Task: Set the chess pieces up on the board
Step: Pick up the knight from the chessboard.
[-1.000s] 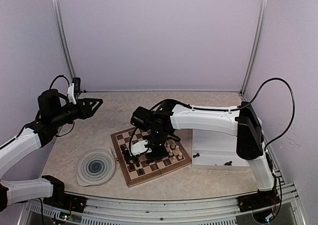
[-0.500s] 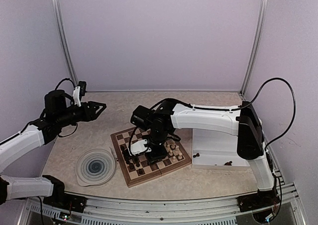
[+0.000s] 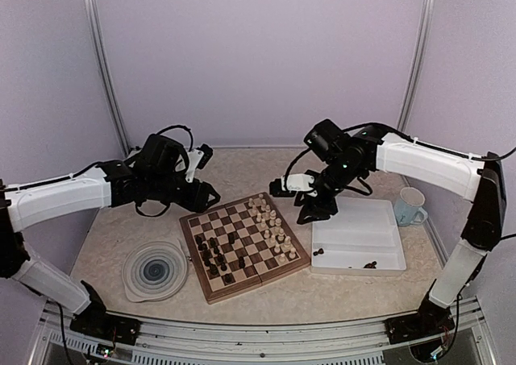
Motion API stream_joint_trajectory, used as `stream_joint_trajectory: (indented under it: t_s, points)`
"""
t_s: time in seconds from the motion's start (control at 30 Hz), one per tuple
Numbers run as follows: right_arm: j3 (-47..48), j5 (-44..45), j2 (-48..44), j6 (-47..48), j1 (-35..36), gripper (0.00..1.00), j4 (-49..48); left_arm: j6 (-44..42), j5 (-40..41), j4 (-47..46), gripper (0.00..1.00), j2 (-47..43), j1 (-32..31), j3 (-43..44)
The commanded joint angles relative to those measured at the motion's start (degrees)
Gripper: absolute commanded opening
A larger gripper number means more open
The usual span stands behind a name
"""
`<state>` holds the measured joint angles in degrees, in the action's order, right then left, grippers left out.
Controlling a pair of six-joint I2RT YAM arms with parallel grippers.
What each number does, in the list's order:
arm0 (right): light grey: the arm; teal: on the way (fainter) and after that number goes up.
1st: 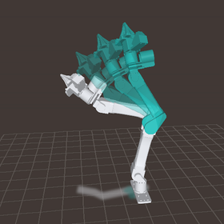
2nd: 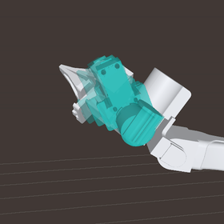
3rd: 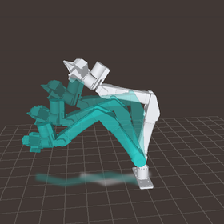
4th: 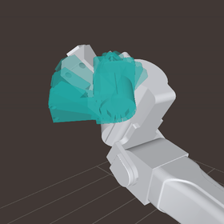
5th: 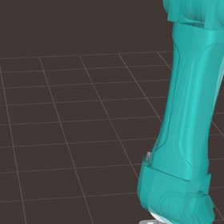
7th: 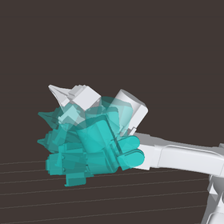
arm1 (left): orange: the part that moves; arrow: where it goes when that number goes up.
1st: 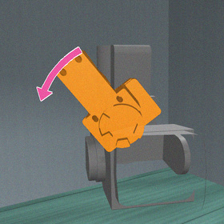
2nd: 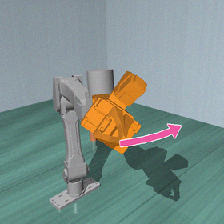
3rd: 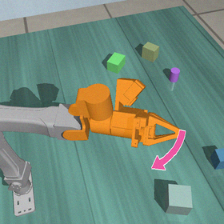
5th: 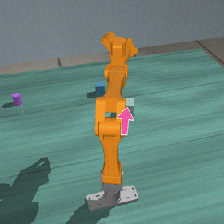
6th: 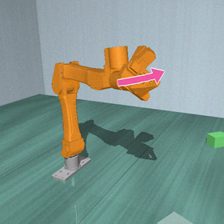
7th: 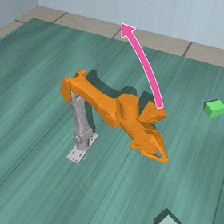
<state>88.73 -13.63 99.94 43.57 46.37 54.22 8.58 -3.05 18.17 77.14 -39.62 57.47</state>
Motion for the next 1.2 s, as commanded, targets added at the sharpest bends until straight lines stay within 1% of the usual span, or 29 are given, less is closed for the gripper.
stream_joint_trajectory:
  t_s: [0.0, 0.1, 0.2, 0.33, 0.43, 0.53, 0.63, 0.83, 0.93, 1.0, 1.07, 1.17]
  points:
    - [-8.9, -6.1, -7.8, -3.6, -8.1, 0.52, -8.9, -3.1, 1.0, 9.2, 0.57, 8.0, -2.0, 6.4]
    - [-14.4, -6.5, -12.7, -4.7, -10.6, 0.52, -12.8, -3.0, -0.8, 11.6, 0.55, 13.2, -2.6, 9.6]
    - [-17.1, -5.6, -15.0, -4.8, -12.0, 0.53, -14.6, -3.6, -1.5, 13.5, 0.55, 17.5, -3.6, 12.2]
    - [-17.2, -6.3, -15.6, -4.9, -12.9, 0.53, -14.8, -3.8, -1.4, 14.8, 0.53, 21.3, -4.6, 14.4]
    - [-17.2, -6.3, -15.3, -5.0, -12.9, 0.53, -14.9, -4.2, -1.4, 16.7, 0.46, 24.7, -5.7, 16.5]
    - [-17.2, -6.4, -14.7, -5.1, -12.9, 0.53, -15.0, -4.0, -1.8, 17.6, 0.44, 27.2, -6.8, 17.7]
    - [-17.3, -6.6, -14.4, -5.1, -12.9, 0.53, -15.0, -4.0, -3.0, 17.9, 0.40, 28.4, -7.2, 18.0]
    - [-17.1, -6.7, -14.4, -5.1, -12.9, 0.53, -14.8, -3.9, -1.9, 18.7, 0.25, 29.8, -7.2, 18.5]
    - [-17.2, -6.4, -14.4, -5.1, -12.9, 0.53, -14.8, -3.9, -1.7, 19.3, 0.10, 30.9, -7.2, 19.0]
    - [-17.2, -6.1, -14.3, -5.1, -12.9, 0.53, -14.8, -3.9, -0.9, 19.7, 0.03, 30.9, -7.1, 19.4]
    - [-17.2, -6.1, -14.2, -5.1, -12.9, 0.53, -14.8, -3.9, 0.6, 19.6, 0.00, 30.0, -6.5, 19.2]
    - [-17.1, -6.2, -13.8, -5.2, -12.9, 0.53, -14.7, -3.3, 0.8, 19.4, 0.00, 26.8, -3.7, 17.9]
